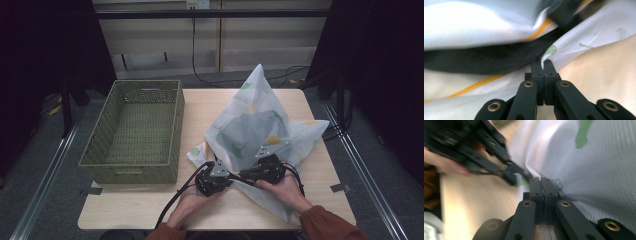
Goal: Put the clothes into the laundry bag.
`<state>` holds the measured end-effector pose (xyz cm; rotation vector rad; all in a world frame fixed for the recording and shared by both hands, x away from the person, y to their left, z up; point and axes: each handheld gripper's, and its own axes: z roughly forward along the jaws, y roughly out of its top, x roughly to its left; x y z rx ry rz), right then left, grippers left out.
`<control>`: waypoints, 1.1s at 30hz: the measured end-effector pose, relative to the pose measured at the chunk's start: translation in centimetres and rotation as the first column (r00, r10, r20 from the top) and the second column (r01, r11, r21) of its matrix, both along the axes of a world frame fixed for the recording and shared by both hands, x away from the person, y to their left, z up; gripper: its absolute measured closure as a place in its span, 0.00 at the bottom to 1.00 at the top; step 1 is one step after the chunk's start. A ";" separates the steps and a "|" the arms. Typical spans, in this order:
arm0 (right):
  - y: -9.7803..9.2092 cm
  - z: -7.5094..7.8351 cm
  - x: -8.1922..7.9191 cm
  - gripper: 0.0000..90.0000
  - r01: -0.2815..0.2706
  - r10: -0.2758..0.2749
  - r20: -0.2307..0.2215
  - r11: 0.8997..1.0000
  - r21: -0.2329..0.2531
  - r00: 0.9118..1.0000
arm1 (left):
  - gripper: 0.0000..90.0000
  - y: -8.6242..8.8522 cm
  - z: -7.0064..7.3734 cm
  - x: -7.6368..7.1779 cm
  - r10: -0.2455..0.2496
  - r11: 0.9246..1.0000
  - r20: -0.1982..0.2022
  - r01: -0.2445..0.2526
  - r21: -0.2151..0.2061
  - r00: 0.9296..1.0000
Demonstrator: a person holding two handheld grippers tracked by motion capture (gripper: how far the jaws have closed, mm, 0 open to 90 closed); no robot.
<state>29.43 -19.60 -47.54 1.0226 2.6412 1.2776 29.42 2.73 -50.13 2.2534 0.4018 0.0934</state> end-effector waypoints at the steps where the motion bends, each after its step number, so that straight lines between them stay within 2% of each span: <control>1: 0.0 -0.2 0.1 0.99 0.007 -0.007 -0.004 1.000 -0.015 1.000 | 1.00 -0.1 0.1 -0.1 -0.008 1.000 -0.008 0.008 -0.010 1.000; 2: 0.0 -0.4 0.2 0.99 0.006 -0.006 -0.004 1.000 -0.017 1.000 | 1.00 -0.2 0.2 -0.3 -0.033 0.999 -0.017 0.033 -0.038 0.999; 3: 0.0 -0.6 0.3 0.98 0.016 -0.016 -0.006 0.999 -0.032 1.000 | 1.00 -0.5 0.3 -0.6 -0.050 0.995 -0.025 0.047 -0.091 0.998; 5: -0.1 -0.9 0.6 0.98 0.054 -0.054 -0.002 0.997 -0.055 0.999 | 1.00 -0.8 0.6 -0.9 -0.071 0.994 -0.019 0.069 -0.081 0.997; 8: -0.4 -1.3 1.2 0.99 0.083 -0.082 0.009 0.994 -0.071 0.997 | 1.00 -1.5 0.8 -1.2 -0.108 0.987 -0.038 0.102 -0.124 0.993; 9: -0.5 -1.3 1.4 0.99 0.091 -0.091 0.015 0.993 -0.077 0.996 | 1.00 -1.8 0.9 -1.5 -0.103 0.985 -0.025 0.098 -0.141 0.994; 14: -0.8 -1.4 2.5 0.99 0.127 -0.123 0.045 0.988 -0.089 0.991 | 1.00 -3.5 1.7 -2.5 -0.146 0.978 -0.004 0.144 -0.153 0.989; 15: -0.9 -1.4 2.9 0.99 0.134 -0.131 0.040 0.987 -0.084 0.991 | 1.00 -3.9 1.7 -2.7 -0.155 0.973 -0.004 0.152 -0.174 0.988; 16: -0.9 -1.4 3.2 0.99 0.147 -0.144 0.044 0.985 -0.088 0.989 | 1.00 -4.4 1.7 -2.7 -0.183 0.968 -0.003 0.180 -0.172 0.983; 17: -0.9 -1.4 3.6 0.99 0.153 -0.149 0.053 0.984 -0.087 0.987 | 1.00 -4.8 1.8 -2.8 -0.186 0.969 -0.005 0.183 -0.168 0.982; 18: -0.8 -1.4 3.9 0.99 0.163 -0.159 0.054 0.982 -0.090 0.986 | 1.00 -5.4 1.8 -3.0 -0.206 0.963 0.001 0.203 -0.177 0.979; 19: -0.8 -1.3 4.4 0.99 0.167 -0.163 0.057 0.982 -0.084 0.985 | 1.00 -5.8 1.9 -3.1 -0.213 0.964 0.000 0.211 -0.165 0.977; 20: -0.8 -1.2 4.6 0.99 0.172 -0.168 0.057 0.982 -0.083 0.984 | 1.00 -6.2 2.0 -3.2 -0.226 0.957 -0.001 0.222 -0.189 0.974; 21: -0.8 -1.2 4.9 0.99 0.183 -0.178 0.070 0.980 -0.081 0.982 | 1.00 -6.6 2.2 -3.4 -0.229 0.951 -0.020 0.219 -0.220 0.973; 22: -0.8 -1.1 5.2 0.99 0.185 -0.180 0.071 0.979 -0.080 0.981 | 1.00 -7.0 2.5 -3.4 -0.245 0.951 -0.005 0.239 -0.195 0.970; 23: -0.8 -1.1 5.6 0.99 0.191 -0.184 0.079 0.978 -0.083 0.980 | 1.00 -7.5 2.7 -3.7 -0.243 0.946 -0.026 0.231 -0.226 0.970; 24: -0.8 -1.1 5.9 0.99 0.203 -0.196 0.082 0.976 -0.079 0.977 | 1.00 -8.0 2.8 -3.8 -0.263 0.935 -0.037 0.245 -0.257 0.964; 26: -0.9 -1.1 6.6 0.99 0.219 -0.212 0.087 0.973 -0.078 0.973 | 1.00 -9.4 3.2 -4.3 -0.283 0.935 -0.022 0.270 -0.228 0.959; 27: -1.1 -1.1 6.8 0.99 0.216 -0.208 0.095 0.973 -0.078 0.973 | 1.00 -9.9 3.1 -4.4 -0.285 0.938 -0.037 0.271 -0.217 0.958; 29: -1.3 -1.3 7.0 0.99 0.239 -0.232 0.091 0.968 -0.077 0.968 | 1.00 -10.1 2.6 -4.5 -0.268 0.946 -0.028 0.258 -0.194 0.963; 30: -1.5 -1.4 7.0 0.99 0.226 -0.219 0.083 0.971 -0.078 0.972 | 0.97 -9.9 2.4 -4.3 -0.276 0.946 -0.023 0.268 -0.181 0.961; 31: -1.6 -1.4 6.8 0.99 0.225 -0.219 0.080 0.972 -0.074 0.972 | 0.90 -9.9 2.4 -4.3 -0.276 0.946 -0.023 0.268 -0.181 0.961; 32: -1.8 -1.4 6.7 0.99 0.217 -0.211 0.081 0.973 -0.072 0.974 | 0.71 -9.1 2.0 -4.0 -0.222 0.965 -0.033 0.215 -0.149 0.975; 33: -1.9 -1.3 6.6 0.99 0.213 -0.208 0.080 0.975 -0.069 0.975 | 0.62 -8.3 1.9 -3.7 -0.206 0.970 -0.047 0.198 -0.145 0.977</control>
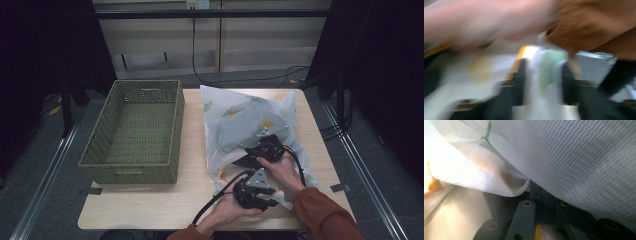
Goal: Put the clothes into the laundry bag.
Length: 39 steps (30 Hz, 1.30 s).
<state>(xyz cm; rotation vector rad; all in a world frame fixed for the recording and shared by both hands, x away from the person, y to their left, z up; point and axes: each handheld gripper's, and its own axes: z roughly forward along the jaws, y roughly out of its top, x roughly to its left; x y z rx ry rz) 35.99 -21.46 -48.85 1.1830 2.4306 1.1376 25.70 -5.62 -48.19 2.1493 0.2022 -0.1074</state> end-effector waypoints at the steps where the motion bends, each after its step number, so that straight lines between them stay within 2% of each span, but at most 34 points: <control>1: -0.1 0.1 -0.1 0.99 -0.005 0.005 0.002 1.000 0.000 1.000 | 0.61 0.7 -0.1 0.2 0.000 1.000 -0.013 -0.001 -0.020 1.000; 2: -0.1 0.1 -0.2 0.99 -0.007 0.007 -0.004 1.000 0.008 1.000 | 0.61 1.8 0.0 0.6 0.018 0.999 -0.032 -0.019 -0.047 0.999; 4: -0.4 0.2 -0.4 0.99 -0.014 0.014 0.000 1.000 0.002 1.000 | 0.63 4.1 0.0 1.8 0.049 0.997 -0.076 -0.054 -0.061 0.996; 6: -0.6 0.2 -0.5 0.99 -0.021 0.021 0.003 1.000 0.005 1.000 | 0.65 5.7 0.0 2.5 0.123 0.990 -0.070 -0.128 -0.064 0.990; 7: -0.7 0.3 -0.6 0.98 -0.020 0.020 -0.003 1.000 0.011 1.000 | 0.68 6.6 -0.1 3.0 0.146 0.987 -0.067 -0.149 -0.054 0.987; 9: -0.9 0.3 -0.6 0.98 -0.019 0.019 0.000 1.000 0.013 1.000 | 0.66 8.2 -0.2 3.6 0.174 0.981 -0.103 -0.181 -0.068 0.979; 10: -1.0 0.2 -0.6 0.98 -0.015 0.015 -0.009 1.000 0.009 1.000 | 0.66 8.4 -0.2 3.6 0.196 0.978 -0.077 -0.201 -0.056 0.977; 11: -1.1 0.2 -0.6 0.98 -0.018 0.018 -0.009 1.000 0.011 1.000 | 0.66 8.7 -0.1 3.5 0.228 0.974 -0.025 -0.228 -0.007 0.973; 12: -1.2 0.2 -0.6 0.98 -0.017 0.018 -0.008 1.000 0.012 1.000 | 0.65 8.9 -0.4 3.7 0.224 0.974 -0.014 -0.224 0.015 0.974; 13: -1.2 0.3 -0.7 0.98 -0.024 0.024 -0.008 1.000 0.017 1.000 | 0.65 8.9 -0.7 3.7 0.231 0.972 -0.011 -0.230 0.041 0.973; 14: -1.3 0.5 -0.8 0.97 -0.026 0.027 -0.003 0.999 0.019 1.000 | 0.67 9.0 -0.9 3.8 0.229 0.969 0.009 -0.229 0.088 0.973; 15: -1.3 0.7 -1.0 0.97 -0.034 0.034 -0.004 0.999 0.030 0.999 | 0.67 9.0 -1.3 3.8 0.225 0.968 0.011 -0.224 0.114 0.974; 16: -1.4 1.1 -1.4 0.97 -0.042 0.042 0.007 0.998 0.035 0.999 | 0.67 9.0 -1.6 3.7 0.232 0.967 0.006 -0.231 0.106 0.973; 17: -1.5 1.4 -1.7 0.97 -0.045 0.044 0.009 0.998 0.043 0.999 | 0.68 9.1 -1.8 3.7 0.227 0.961 0.034 -0.230 0.156 0.973; 18: -1.7 1.9 -2.2 0.96 -0.058 0.057 0.023 0.997 0.059 0.998 | 0.69 9.1 -1.9 3.6 0.234 0.956 0.043 -0.238 0.169 0.971; 19: -1.9 2.2 -2.5 0.96 -0.061 0.059 0.028 0.996 0.066 0.998 | 0.69 9.2 -2.1 3.6 0.248 0.955 0.058 -0.254 0.151 0.967; 21: -2.4 2.8 -3.5 0.96 -0.069 0.066 0.039 0.993 0.093 0.997 | 0.69 9.2 -2.0 3.5 0.258 0.950 0.076 -0.267 0.159 0.963; 23: -3.0 3.3 -4.5 0.99 -0.081 0.076 0.045 0.990 0.118 0.996 | 0.69 9.3 -1.8 3.4 0.271 0.938 0.132 -0.292 0.188 0.954; 24: -3.3 3.5 -5.0 0.99 -0.090 0.085 0.043 0.988 0.123 0.995 | 0.69 9.4 -1.8 3.3 0.287 0.933 0.126 -0.307 0.188 0.950; 26: -4.0 3.9 -6.1 0.99 -0.112 0.107 0.045 0.984 0.139 0.993 | 0.69 9.7 -1.7 3.3 0.284 0.931 0.130 -0.306 0.198 0.950; 27: -4.4 4.0 -6.8 0.99 -0.116 0.111 0.044 0.983 0.145 0.993 | 0.71 9.8 -1.8 3.2 0.301 0.932 0.109 -0.316 0.178 0.947; 28: -4.7 4.0 -7.2 0.99 -0.126 0.122 0.042 0.982 0.144 0.992 | 0.72 10.1 -1.8 3.2 0.296 0.939 0.100 -0.309 0.151 0.950; 29: -5.0 3.9 -7.8 0.99 -0.130 0.126 0.037 0.981 0.142 0.991 | 0.74 10.3 -1.7 3.1 0.293 0.943 0.098 -0.305 0.137 0.951; 31: -5.6 3.6 -8.7 0.99 -0.137 0.134 0.026 0.981 0.138 0.991 | 0.79 10.8 -1.0 2.8 0.282 0.954 0.070 -0.288 0.082 0.957; 32: -5.8 3.4 -9.0 0.99 -0.135 0.133 0.021 0.982 0.135 0.991 | 0.80 11.0 -0.6 2.7 0.271 0.961 0.062 -0.273 0.038 0.961; 33: -6.2 3.3 -9.3 0.99 -0.126 0.126 0.011 0.983 0.130 0.992 | 0.79 11.2 -0.2 2.6 0.276 0.959 0.087 -0.280 0.035 0.957; 34: -6.4 3.2 -9.5 0.99 -0.119 0.118 0.011 0.985 0.122 0.993 | 0.79 11.3 0.1 2.5 0.303 0.951 0.123 -0.307 0.015 0.945; 35: -6.7 3.2 -9.7 0.99 -0.102 0.102 0.008 0.987 0.122 0.995 | 0.78 11.4 0.2 2.6 0.305 0.951 0.137 -0.310 0.016 0.943; 36: -6.9 3.2 -9.8 0.99 -0.105 0.105 0.008 0.987 0.125 0.994 | 0.76 11.5 0.2 2.9 0.317 0.947 0.119 -0.320 0.002 0.941; 37: -7.0 3.2 -10.1 0.99 -0.114 0.115 -0.001 0.985 0.128 0.993 | 0.70 11.4 0.0 3.1 0.332 0.942 0.121 -0.336 0.009 0.935; 38: -7.1 3.1 -10.4 0.99 -0.118 0.120 -0.003 0.984 0.130 0.993 | 0.69 11.3 -0.3 3.4 0.317 0.947 0.115 -0.321 0.019 0.941; 39: -7.1 3.0 -10.6 0.99 -0.127 0.130 -0.015 0.983 0.132 0.991 | 0.69 11.0 -0.6 3.5 0.308 0.949 0.122 -0.314 0.032 0.944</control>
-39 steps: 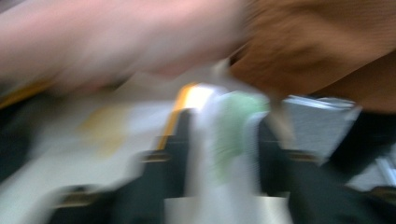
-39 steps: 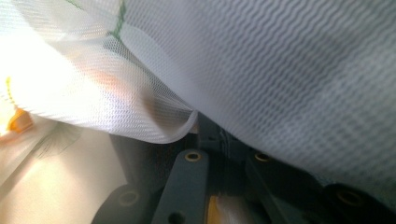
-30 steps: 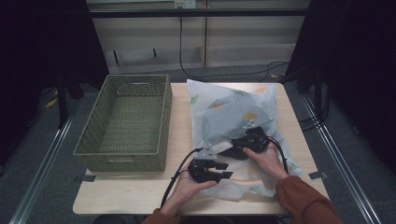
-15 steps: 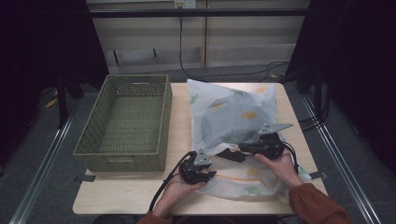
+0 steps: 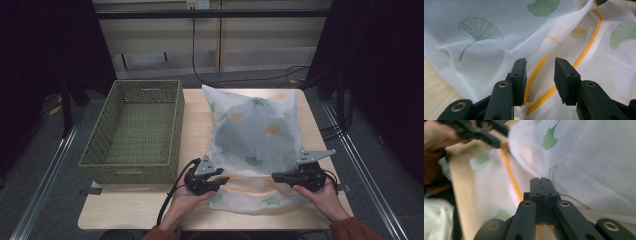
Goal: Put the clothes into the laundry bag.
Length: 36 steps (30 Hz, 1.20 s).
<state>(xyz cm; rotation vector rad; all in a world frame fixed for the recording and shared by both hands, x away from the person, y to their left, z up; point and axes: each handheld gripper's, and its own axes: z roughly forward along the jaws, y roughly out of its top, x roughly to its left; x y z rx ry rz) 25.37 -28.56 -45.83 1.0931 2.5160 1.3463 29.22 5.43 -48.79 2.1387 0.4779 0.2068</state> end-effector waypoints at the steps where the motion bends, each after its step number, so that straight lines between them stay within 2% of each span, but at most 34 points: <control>1: 0.0 -0.1 -0.2 0.99 -0.014 0.013 -0.012 1.000 -0.006 1.000 | 0.68 -0.6 -0.6 0.2 -0.018 0.998 0.001 0.018 0.062 1.000; 3: 0.2 -0.7 -0.4 0.99 -0.031 0.029 -0.037 0.999 -0.037 0.999 | 0.61 -1.4 -1.3 0.4 -0.022 0.991 0.011 0.020 0.133 1.000; 5: 0.2 -0.9 -0.3 0.96 -0.029 0.027 -0.032 0.998 -0.048 0.999 | 0.56 -1.5 -1.8 0.8 -0.010 0.993 -0.021 0.013 0.119 1.000; 6: 0.1 -0.9 -0.3 0.92 -0.016 0.014 -0.033 0.999 -0.044 0.999 | 0.59 -1.5 -1.8 0.9 -0.005 0.994 -0.024 0.008 0.108 1.000; 7: -0.1 -0.8 -0.2 0.88 -0.011 0.010 -0.023 0.999 -0.036 1.000 | 0.68 -1.3 -1.8 1.0 -0.006 0.995 -0.039 0.010 0.097 0.999; 8: -0.5 -0.7 -0.1 0.82 0.009 -0.010 -0.013 1.000 -0.022 1.000 | 0.81 -1.3 -1.8 1.0 -0.010 0.995 -0.038 0.014 0.102 0.999; 10: -1.2 -0.3 0.0 0.80 0.038 -0.038 0.005 0.999 0.002 0.999 | 0.94 -1.1 -1.6 0.9 -0.022 0.993 -0.052 0.028 0.117 0.998; 12: -2.2 0.1 0.0 0.79 0.097 -0.098 0.032 0.995 0.029 0.995 | 0.97 -0.6 -1.5 0.9 -0.024 0.993 -0.080 0.033 0.113 0.997; 13: -2.7 0.2 0.0 0.79 0.120 -0.121 0.044 0.992 0.037 0.992 | 0.98 -0.4 -1.4 0.8 -0.022 0.992 -0.086 0.032 0.126 0.996; 14: -3.2 0.3 0.0 0.81 0.149 -0.151 0.055 0.988 0.043 0.987 | 0.98 -0.2 -1.5 0.7 -0.032 0.994 -0.088 0.042 0.106 0.996; 15: -3.6 0.3 0.1 0.83 0.179 -0.181 0.055 0.983 0.043 0.982 | 0.98 0.2 -1.3 0.4 -0.034 0.990 -0.079 0.045 0.135 0.996; 16: -4.2 0.1 0.2 0.85 0.217 -0.219 0.060 0.976 0.032 0.974 | 0.98 0.4 -1.4 0.1 -0.037 0.992 -0.071 0.045 0.115 0.997; 17: -4.6 -0.2 0.3 0.86 0.260 -0.261 0.061 0.965 0.017 0.964 | 0.98 0.8 -1.3 -0.1 -0.043 0.990 -0.083 0.054 0.132 0.996; 18: -5.0 -0.6 0.7 0.88 0.303 -0.302 0.051 0.953 -0.019 0.952 | 0.97 0.8 -1.3 -0.2 -0.039 0.991 -0.088 0.050 0.126 0.995; 19: -5.1 -0.9 0.8 0.88 0.311 -0.310 0.046 0.950 -0.030 0.950 | 0.96 1.0 -1.2 -0.5 -0.040 0.988 -0.065 0.049 0.146 0.997; 20: -5.5 -1.5 1.2 0.88 0.316 -0.316 0.017 0.947 -0.047 0.949 | 0.96 1.0 -1.2 -0.7 -0.029 0.989 -0.063 0.038 0.142 0.998; 22: -5.7 -2.6 1.6 0.89 0.324 -0.328 -0.021 0.940 -0.103 0.944 | 0.94 1.2 -1.3 -0.8 -0.042 0.989 -0.060 0.050 0.139 0.997; 23: -5.7 -2.9 1.7 0.89 0.315 -0.321 -0.030 0.940 -0.129 0.947 | 0.94 1.3 -1.3 -0.7 -0.037 0.991 -0.076 0.046 0.126 0.996; 24: -5.6 -3.1 1.7 0.88 0.312 -0.321 -0.028 0.935 -0.166 0.947 | 0.92 1.5 -1.3 -0.6 -0.027 0.989 -0.062 0.036 0.141 0.998; 25: -5.5 -3.3 1.8 0.88 0.316 -0.328 -0.039 0.930 -0.189 0.944 | 0.91 1.4 -1.5 -0.6 -0.011 0.992 -0.037 0.016 0.127 0.999; 26: -5.5 -3.6 1.9 0.86 0.307 -0.320 -0.041 0.933 -0.188 0.946 | 0.90 1.5 -1.4 -0.6 -0.012 0.990 -0.038 0.017 0.140 0.999; 28: -5.4 -3.7 1.9 0.84 0.315 -0.329 -0.041 0.928 -0.197 0.943 | 0.87 1.6 -1.5 -0.5 0.003 0.993 -0.047 0.003 0.116 0.999; 29: -5.4 -3.7 1.8 0.84 0.318 -0.331 -0.041 0.928 -0.194 0.943 | 0.87 1.7 -1.5 -0.4 0.002 0.993 -0.051 0.004 0.119 0.999; 30: -5.4 -3.7 1.6 0.84 0.311 -0.324 -0.043 0.931 -0.193 0.945 | 0.86 1.8 -1.6 -0.4 0.013 0.995 -0.057 -0.007 0.102 0.998; 31: -5.3 -3.7 1.3 0.84 0.314 -0.329 -0.048 0.929 -0.196 0.943 | 0.85 2.0 -1.6 -0.3 0.016 0.994 -0.050 -0.011 0.113 0.999; 34: -5.0 -3.4 0.3 0.83 0.304 -0.318 -0.015 0.918 -0.253 0.948 | 0.83 2.1 -1.6 -0.4 0.031 0.993 -0.051 -0.025 0.114 0.998; 36: -4.9 -3.4 -0.3 0.82 0.311 -0.326 -0.016 0.915 -0.259 0.945 | 0.79 2.0 -1.7 -0.5 0.045 0.994 -0.039 -0.041 0.100 0.998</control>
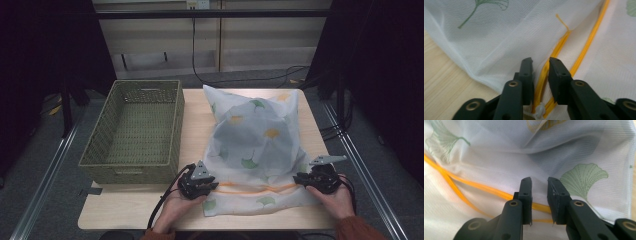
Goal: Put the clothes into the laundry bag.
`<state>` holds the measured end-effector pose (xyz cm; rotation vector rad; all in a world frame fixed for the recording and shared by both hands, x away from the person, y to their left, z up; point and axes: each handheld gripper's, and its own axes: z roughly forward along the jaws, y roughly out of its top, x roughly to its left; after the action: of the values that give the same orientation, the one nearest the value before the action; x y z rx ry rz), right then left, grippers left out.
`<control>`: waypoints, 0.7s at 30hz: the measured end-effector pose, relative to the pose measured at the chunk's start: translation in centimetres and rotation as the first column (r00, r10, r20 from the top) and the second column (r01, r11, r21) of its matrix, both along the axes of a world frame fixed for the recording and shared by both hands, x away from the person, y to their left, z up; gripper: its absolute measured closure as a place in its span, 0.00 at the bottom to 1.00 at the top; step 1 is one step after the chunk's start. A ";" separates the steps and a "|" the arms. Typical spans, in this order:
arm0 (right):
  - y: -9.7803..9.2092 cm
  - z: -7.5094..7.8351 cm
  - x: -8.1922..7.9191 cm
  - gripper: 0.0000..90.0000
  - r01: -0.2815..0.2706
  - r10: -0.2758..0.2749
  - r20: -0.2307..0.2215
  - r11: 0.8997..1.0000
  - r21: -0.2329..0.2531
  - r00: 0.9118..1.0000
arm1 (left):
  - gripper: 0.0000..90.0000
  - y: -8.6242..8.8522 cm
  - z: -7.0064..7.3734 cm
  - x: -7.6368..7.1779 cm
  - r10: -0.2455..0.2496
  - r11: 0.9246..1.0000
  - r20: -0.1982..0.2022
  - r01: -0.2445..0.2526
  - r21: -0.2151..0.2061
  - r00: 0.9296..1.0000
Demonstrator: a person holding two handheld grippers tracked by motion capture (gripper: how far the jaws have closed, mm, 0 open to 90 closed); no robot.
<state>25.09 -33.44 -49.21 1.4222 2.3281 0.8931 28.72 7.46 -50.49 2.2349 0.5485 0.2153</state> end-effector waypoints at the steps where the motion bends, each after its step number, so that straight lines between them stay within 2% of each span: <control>1: 0.0 0.0 -0.1 0.81 -0.007 0.007 0.003 1.000 -0.005 1.000 | 0.78 0.2 0.1 0.0 0.007 1.000 -0.006 -0.007 0.016 1.000; 3: 0.2 0.1 -0.6 0.81 -0.002 0.002 -0.004 1.000 -0.007 1.000 | 0.72 0.6 0.0 0.0 0.008 1.000 -0.017 -0.008 0.008 1.000; 4: 0.2 0.1 -0.8 0.78 -0.005 0.005 -0.004 1.000 -0.009 1.000 | 0.68 0.6 0.0 0.0 0.010 1.000 -0.027 -0.010 -0.014 1.000; 6: 0.2 0.1 -1.0 0.68 -0.001 0.001 -0.005 1.000 0.002 1.000 | 0.57 0.7 -0.1 0.1 0.009 0.999 -0.072 -0.012 -0.042 0.997; 7: 0.1 0.1 -0.9 0.66 -0.006 0.006 0.004 1.000 0.010 1.000 | 0.54 0.6 0.0 0.0 0.027 0.998 -0.062 -0.030 -0.049 0.998; 9: -0.1 0.5 -0.9 0.61 -0.004 0.001 0.050 0.998 0.060 0.999 | 0.45 0.5 0.1 -0.2 0.044 0.996 -0.052 -0.048 -0.071 0.998; 11: -0.6 1.0 -0.8 0.54 0.019 -0.033 0.098 0.990 0.140 0.995 | 0.39 0.6 0.6 -0.5 0.048 0.994 -0.005 -0.048 -0.097 0.999; 13: -0.9 1.5 -1.0 0.48 0.025 -0.050 0.133 0.983 0.183 0.990 | 0.31 0.9 1.3 -0.9 0.082 0.988 0.033 -0.077 -0.136 0.996; 14: -1.1 1.9 -1.2 0.45 0.025 -0.059 0.158 0.977 0.211 0.986 | 0.29 1.1 1.7 -1.1 0.090 0.987 0.049 -0.082 -0.140 0.995; 15: -1.2 2.1 -1.3 0.43 0.023 -0.062 0.173 0.975 0.221 0.983 | 0.28 1.5 2.2 -1.5 0.101 0.981 0.066 -0.088 -0.176 0.993; 16: -1.4 2.6 -1.7 0.41 0.026 -0.076 0.207 0.972 0.232 0.975 | 0.26 1.7 2.6 -1.8 0.119 0.976 0.081 -0.102 -0.193 0.990; 18: -1.7 3.2 -2.3 0.37 0.023 -0.089 0.242 0.964 0.263 0.966 | 0.22 2.6 3.5 -2.6 0.143 0.966 0.110 -0.115 -0.230 0.983; 21: -1.8 3.7 -3.3 0.35 0.013 -0.094 0.284 0.961 0.275 0.954 | 0.19 3.8 4.4 -3.4 0.157 0.945 0.116 -0.115 -0.305 0.981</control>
<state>21.83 -35.26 -45.56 1.3329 1.9958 1.3489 25.36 11.24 -46.07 1.8762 0.6176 0.3350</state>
